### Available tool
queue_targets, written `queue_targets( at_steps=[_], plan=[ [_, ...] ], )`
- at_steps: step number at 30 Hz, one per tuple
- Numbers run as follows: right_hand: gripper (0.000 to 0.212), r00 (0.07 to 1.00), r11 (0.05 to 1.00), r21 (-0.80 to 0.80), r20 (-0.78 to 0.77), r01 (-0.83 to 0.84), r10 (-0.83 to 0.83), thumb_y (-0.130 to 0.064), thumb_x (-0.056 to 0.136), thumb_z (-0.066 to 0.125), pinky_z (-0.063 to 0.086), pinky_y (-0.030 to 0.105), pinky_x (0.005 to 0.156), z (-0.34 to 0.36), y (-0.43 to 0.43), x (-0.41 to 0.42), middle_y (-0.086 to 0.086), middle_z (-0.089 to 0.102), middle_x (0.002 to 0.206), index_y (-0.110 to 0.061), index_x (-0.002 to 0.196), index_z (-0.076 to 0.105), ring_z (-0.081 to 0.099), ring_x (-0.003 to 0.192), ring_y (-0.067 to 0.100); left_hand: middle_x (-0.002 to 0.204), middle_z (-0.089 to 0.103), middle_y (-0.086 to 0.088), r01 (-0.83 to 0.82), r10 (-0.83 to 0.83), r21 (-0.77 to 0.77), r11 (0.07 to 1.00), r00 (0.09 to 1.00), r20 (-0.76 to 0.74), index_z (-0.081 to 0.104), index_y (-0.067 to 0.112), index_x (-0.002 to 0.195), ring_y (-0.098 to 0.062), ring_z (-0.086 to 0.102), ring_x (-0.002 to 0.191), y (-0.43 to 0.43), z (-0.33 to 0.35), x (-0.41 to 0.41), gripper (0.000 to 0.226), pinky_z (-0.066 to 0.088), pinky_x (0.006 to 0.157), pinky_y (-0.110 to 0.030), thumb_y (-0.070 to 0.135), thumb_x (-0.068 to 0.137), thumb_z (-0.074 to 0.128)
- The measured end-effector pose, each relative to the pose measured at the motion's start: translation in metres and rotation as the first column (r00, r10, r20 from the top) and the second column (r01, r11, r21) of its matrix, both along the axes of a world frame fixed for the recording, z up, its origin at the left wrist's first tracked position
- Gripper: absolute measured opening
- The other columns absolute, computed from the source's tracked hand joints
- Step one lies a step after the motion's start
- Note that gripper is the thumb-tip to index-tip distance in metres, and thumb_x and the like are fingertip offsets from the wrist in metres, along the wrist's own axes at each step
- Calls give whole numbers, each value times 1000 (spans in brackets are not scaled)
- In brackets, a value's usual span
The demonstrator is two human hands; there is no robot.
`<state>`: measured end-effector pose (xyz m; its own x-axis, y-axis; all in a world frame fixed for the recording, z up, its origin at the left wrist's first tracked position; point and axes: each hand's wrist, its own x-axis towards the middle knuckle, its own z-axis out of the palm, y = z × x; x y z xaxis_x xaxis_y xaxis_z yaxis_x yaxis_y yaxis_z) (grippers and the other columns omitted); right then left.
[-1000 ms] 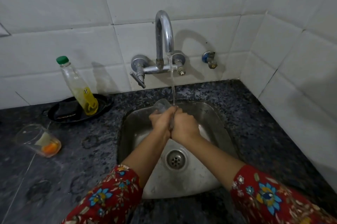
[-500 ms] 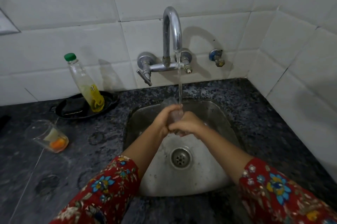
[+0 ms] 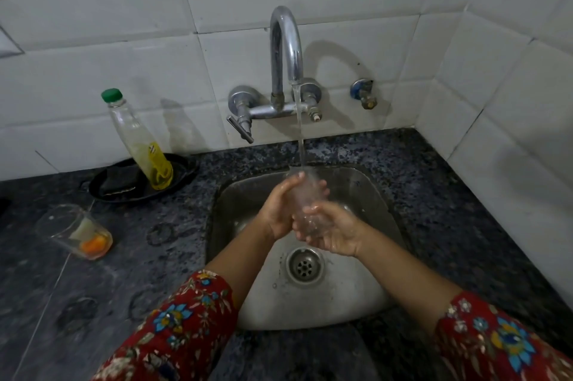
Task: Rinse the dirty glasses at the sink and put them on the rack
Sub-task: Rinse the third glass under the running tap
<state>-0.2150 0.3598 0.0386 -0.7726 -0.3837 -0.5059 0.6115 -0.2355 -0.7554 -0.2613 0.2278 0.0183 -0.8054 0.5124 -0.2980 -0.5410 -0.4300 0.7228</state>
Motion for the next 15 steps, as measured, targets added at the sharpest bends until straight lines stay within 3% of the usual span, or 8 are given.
queue_targets(
  at_steps=[2, 4, 6, 7, 8, 11, 13, 15],
  plan=[
    [34, 999, 995, -92, 3, 34, -34, -34, 79, 64, 54, 22, 55, 0, 3, 1, 11, 69, 79, -4, 95, 67, 67, 63, 19, 118, 67, -10, 85, -86, -41, 996, 996, -33, 65, 8, 115, -23, 61, 106, 0, -8, 5, 45, 46, 96, -37, 39, 82, 61],
    [52, 991, 963, 260, -92, -68, 94, -58, 83, 55, 57, 29, 64, 2, 4, 2, 10, 72, 85, -12, 105, 66, 70, 72, 22, 114, 69, -11, 70, -78, -101, 992, 994, -77, 69, 10, 107, -26, 60, 106, -2, -14, 7, 39, 44, 97, -40, 38, 82, 61],
    [71, 923, 658, 745, -170, -108, 344, -78, 76, 38, 55, 34, 76, 7, 11, -1, 6, 73, 92, -18, 107, 62, 70, 82, 22, 99, 71, -7, 11, -32, -155, 988, 991, -129, 68, 12, 99, -25, 61, 101, -11, -14, 7, 26, 52, 88, -39, 27, 78, 62],
    [74, 884, 491, 871, -250, 27, 396, -80, 75, 36, 54, 35, 80, 8, 17, -5, 3, 71, 99, -18, 109, 60, 69, 87, 21, 93, 70, -4, -6, -25, -191, 982, 986, -162, 66, 15, 96, -23, 62, 95, -17, -13, 4, 23, 54, 79, -34, 21, 75, 64],
    [68, 822, 402, 893, -380, 205, 424, -75, 80, 38, 52, 33, 83, 8, 24, -11, 1, 68, 106, -19, 114, 59, 65, 93, 19, 91, 69, -3, -14, -30, -221, 975, 981, -193, 65, 17, 97, -21, 62, 91, -23, -11, 2, 25, 54, 75, -31, 16, 71, 66],
    [37, 463, 455, 739, -669, 496, 582, -39, 97, 43, 38, 26, 89, 16, 29, -30, 4, 58, 114, -19, 123, 59, 51, 108, 17, 98, 67, -9, 66, -143, -315, 947, 963, -229, 64, 16, 107, -24, 63, 95, -33, -7, -7, 48, 50, 89, -40, 14, 59, 74],
    [38, 260, 488, 730, -649, 480, 715, -35, 97, 38, 35, 26, 89, 23, 24, -41, 5, 59, 104, -13, 109, 66, 49, 103, 17, 97, 65, -13, 163, -248, -328, 931, 938, -240, 63, 11, 107, -26, 63, 92, -33, 0, -9, 52, 52, 87, -37, 16, 57, 74],
    [42, 173, 516, 726, -640, 455, 748, -35, 97, 32, 36, 27, 82, 27, 22, -45, 7, 61, 89, -8, 92, 62, 53, 87, 21, 93, 66, -12, 203, -273, -275, 940, 930, -247, 62, 9, 104, -25, 64, 87, -30, 4, -11, 46, 54, 82, -33, 12, 59, 71]
  ],
)
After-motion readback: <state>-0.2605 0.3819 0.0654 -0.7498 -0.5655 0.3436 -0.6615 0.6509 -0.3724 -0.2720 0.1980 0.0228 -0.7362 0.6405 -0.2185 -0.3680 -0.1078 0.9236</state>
